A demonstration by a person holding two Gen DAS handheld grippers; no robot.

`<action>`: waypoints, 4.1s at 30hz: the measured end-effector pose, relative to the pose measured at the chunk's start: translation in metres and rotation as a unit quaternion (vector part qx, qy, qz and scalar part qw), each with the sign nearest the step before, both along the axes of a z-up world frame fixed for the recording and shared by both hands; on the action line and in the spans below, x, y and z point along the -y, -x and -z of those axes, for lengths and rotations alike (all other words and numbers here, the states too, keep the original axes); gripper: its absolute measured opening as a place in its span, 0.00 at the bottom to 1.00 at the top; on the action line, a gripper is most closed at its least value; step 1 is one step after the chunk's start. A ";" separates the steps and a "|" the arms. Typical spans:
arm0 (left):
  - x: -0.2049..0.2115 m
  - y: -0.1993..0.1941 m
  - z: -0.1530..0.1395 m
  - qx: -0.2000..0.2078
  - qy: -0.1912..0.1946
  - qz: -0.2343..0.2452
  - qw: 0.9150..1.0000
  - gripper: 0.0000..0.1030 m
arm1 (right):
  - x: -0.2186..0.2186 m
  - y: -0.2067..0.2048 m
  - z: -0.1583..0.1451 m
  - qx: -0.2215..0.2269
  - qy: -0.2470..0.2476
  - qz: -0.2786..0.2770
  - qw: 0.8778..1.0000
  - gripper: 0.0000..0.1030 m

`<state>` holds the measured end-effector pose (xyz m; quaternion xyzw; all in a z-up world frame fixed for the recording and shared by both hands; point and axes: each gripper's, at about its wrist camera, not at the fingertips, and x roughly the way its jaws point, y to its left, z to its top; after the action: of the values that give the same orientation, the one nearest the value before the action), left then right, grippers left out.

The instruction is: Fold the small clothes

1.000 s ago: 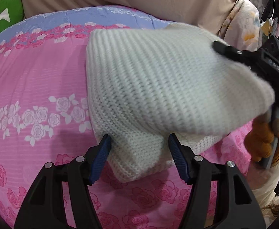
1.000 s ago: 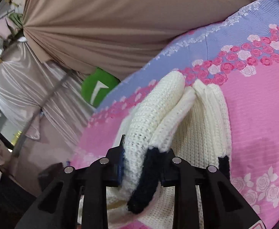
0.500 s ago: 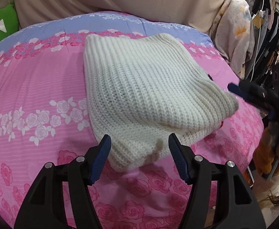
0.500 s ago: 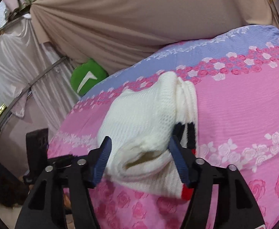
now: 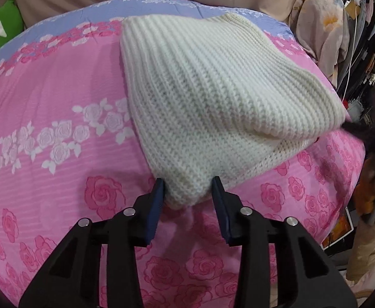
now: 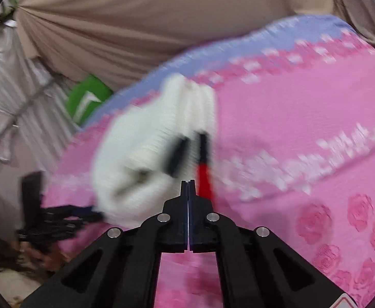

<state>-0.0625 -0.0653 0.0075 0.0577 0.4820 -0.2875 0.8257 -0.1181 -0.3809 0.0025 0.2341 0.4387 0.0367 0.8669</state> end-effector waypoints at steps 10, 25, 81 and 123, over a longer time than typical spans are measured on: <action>-0.014 0.002 -0.065 0.059 0.113 -0.007 0.992 0.41 | -0.010 -0.012 -0.083 0.150 -0.058 -0.028 0.987 0.61; 0.028 0.000 -0.008 -0.001 0.047 0.026 0.999 0.41 | -0.003 -0.078 -0.018 0.075 -0.059 -0.052 0.994 0.13; 0.067 -0.055 -0.047 0.102 -0.001 -0.063 0.993 0.64 | -0.016 -0.093 -0.055 0.107 0.010 -0.032 0.994 0.13; 0.037 -0.061 -0.063 0.114 0.005 -0.169 0.979 0.83 | -0.044 -0.091 -0.044 0.089 0.033 -0.051 0.994 0.54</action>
<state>-0.0019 -0.1026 0.0709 0.0039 0.3860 -0.1372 0.9122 -0.0268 -0.3370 0.0463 0.1786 0.3724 0.0873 0.9065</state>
